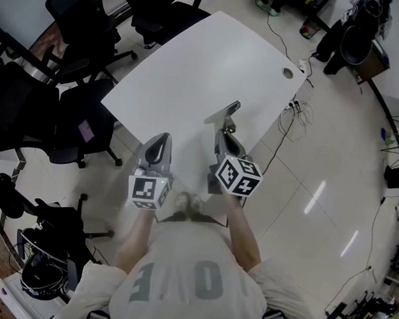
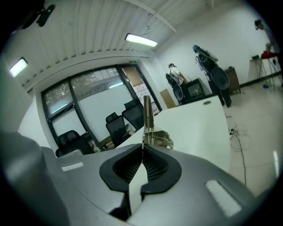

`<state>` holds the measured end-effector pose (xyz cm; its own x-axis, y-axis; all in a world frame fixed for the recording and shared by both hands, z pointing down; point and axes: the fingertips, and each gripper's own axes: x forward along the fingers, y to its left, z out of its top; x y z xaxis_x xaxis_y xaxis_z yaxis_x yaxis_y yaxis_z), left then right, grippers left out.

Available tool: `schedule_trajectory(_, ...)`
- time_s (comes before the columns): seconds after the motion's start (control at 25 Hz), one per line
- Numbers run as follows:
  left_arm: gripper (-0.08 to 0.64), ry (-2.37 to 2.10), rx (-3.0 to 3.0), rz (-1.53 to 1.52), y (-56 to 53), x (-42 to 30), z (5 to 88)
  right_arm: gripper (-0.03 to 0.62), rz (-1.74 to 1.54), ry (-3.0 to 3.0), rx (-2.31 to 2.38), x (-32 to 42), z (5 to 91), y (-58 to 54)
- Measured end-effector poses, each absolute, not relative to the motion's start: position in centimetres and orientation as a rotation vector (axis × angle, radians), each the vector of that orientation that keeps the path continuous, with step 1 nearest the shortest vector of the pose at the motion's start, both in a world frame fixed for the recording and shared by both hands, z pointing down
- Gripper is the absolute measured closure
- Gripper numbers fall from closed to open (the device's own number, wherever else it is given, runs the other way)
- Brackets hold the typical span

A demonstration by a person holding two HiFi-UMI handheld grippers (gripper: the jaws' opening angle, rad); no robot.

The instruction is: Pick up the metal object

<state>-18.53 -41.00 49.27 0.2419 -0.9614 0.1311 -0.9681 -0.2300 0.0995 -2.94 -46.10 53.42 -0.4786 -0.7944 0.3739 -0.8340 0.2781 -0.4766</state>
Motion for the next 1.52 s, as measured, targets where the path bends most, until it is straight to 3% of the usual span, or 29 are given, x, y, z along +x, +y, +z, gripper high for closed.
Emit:
schedule_trajectory(0.4,0.558,-1.817,2.425,-0.095,-39.5,-15.3,45.4,0.572,0.586,-2.59,1.71,1.4,45.0,-41.6)
schedule_trajectory(1.52,0.558,-1.818,2.432,-0.161,-32.5,-17.9,44.1,0.571,0.626,-2.642,1.753,0.2,42.1,-32.5)
